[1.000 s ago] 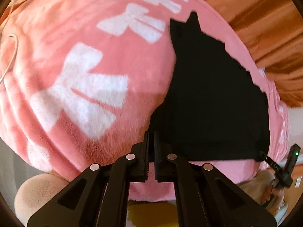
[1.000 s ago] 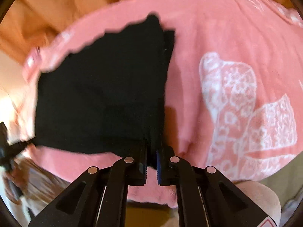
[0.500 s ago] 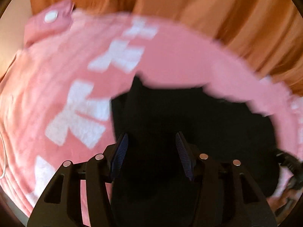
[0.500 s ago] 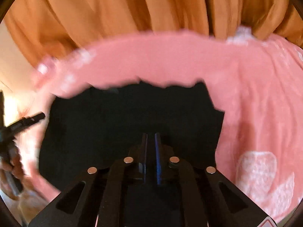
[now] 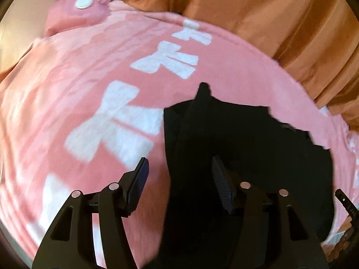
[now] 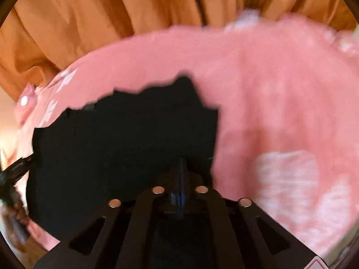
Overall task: Fold small clothes
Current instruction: 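Fold the hem toward the collar with the left tool and release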
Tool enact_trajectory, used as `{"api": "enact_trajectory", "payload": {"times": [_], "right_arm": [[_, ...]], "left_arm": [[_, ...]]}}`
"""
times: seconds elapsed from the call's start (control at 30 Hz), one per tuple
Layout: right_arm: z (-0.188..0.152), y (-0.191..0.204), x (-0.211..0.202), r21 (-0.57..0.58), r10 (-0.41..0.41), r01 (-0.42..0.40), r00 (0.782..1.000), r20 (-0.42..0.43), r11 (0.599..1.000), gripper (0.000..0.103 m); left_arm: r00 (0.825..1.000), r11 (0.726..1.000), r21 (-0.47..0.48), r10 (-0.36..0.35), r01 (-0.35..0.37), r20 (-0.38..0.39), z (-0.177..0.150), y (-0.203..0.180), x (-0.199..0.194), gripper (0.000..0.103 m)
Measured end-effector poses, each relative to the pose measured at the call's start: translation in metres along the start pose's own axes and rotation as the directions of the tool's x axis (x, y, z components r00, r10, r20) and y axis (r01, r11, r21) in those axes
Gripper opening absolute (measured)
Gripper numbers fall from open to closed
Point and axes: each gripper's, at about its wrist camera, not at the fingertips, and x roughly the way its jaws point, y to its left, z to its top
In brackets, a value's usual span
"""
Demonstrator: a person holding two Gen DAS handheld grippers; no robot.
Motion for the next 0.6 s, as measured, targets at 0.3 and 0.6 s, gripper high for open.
{"api": "enact_trajectory", "payload": {"times": [0.3,0.6], "right_arm": [[-0.074,0.057,0.001,-0.150,0.015,-0.037,0.990,-0.143,0.988,0.000],[-0.057,0.017,-0.054,-0.010,-0.046,0.046,0.998,-0.038,0.999,0.006]], "left_arm": [[0.998,0.983,0.176,0.060,-0.056,-0.016,-0.078,-0.026,-0.023,0.055],[0.996,0.991,-0.112,0.062,-0.070,-0.068,-0.055,0.046,-0.038,0.063]]}}
